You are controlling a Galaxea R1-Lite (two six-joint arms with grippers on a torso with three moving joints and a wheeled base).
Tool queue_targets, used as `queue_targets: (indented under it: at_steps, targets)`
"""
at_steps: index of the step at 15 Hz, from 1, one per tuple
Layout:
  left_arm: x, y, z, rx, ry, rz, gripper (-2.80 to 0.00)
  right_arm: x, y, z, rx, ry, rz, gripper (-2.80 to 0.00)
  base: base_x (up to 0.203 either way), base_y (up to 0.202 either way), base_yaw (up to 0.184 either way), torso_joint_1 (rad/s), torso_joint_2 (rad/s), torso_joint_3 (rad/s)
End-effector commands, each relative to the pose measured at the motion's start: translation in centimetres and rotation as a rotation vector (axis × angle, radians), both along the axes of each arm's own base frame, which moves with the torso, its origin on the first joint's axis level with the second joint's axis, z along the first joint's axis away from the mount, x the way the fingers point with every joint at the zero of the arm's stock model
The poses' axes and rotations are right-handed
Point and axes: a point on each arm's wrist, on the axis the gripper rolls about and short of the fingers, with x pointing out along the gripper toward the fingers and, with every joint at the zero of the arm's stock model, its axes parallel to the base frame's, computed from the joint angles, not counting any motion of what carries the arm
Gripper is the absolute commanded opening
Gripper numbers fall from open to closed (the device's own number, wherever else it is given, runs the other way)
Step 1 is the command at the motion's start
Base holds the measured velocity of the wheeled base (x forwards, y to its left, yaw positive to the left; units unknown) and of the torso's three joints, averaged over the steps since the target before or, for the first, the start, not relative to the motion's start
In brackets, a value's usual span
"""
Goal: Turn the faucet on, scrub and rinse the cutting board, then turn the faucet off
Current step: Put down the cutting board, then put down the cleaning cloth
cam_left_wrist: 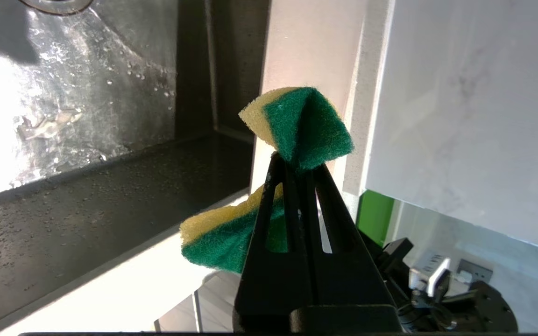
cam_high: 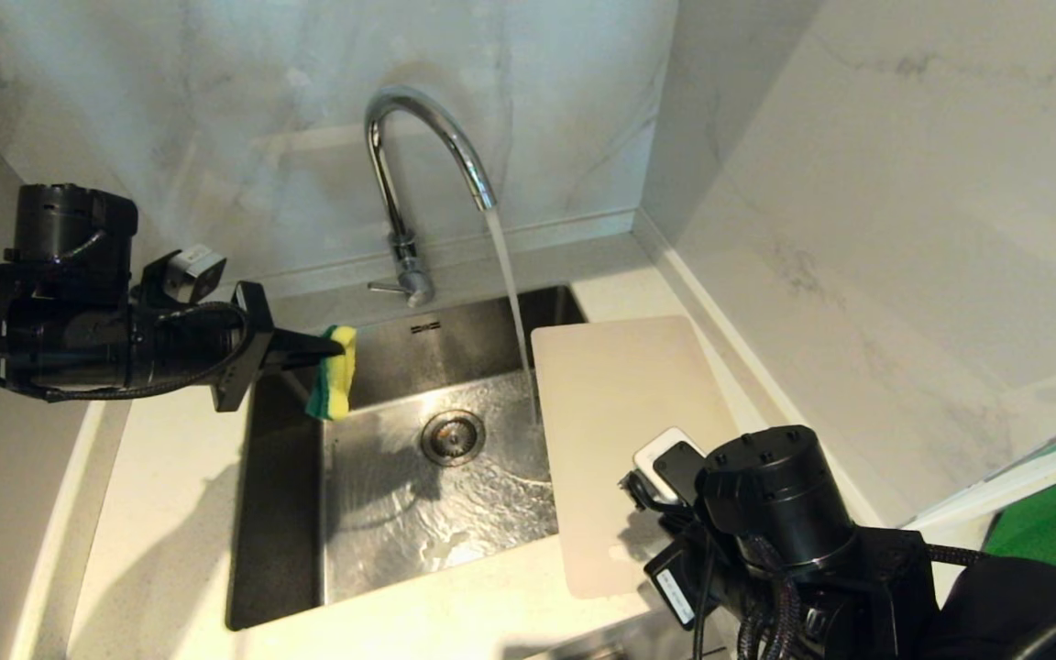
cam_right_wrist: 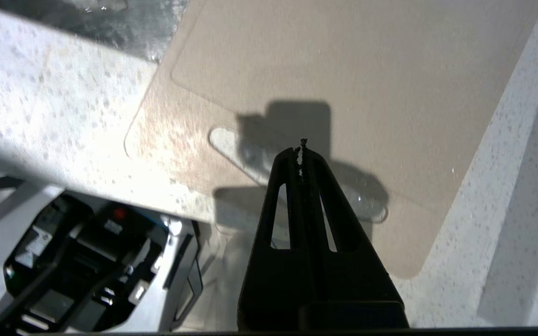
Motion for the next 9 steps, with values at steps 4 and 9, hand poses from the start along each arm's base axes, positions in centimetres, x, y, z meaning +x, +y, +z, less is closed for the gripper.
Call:
queue_targets:
  at_steps: [4,9]
  targets:
    - [-0.4,-0.5,-0.1,0.026,0.018,0.028,-2.80,1.8,1.6,2.3,0.204,-0.043,-0.052,-2.80,0.000,0.000,0.000,0.000,0.00,0.000]
    - [-0.4,-1.1,0.5,0.042,0.020,0.030,-2.80,2.8,2.3,3.6,0.297,-0.048,-0.010,-2.80,0.000,0.000,0.000,0.000,0.00,0.000]
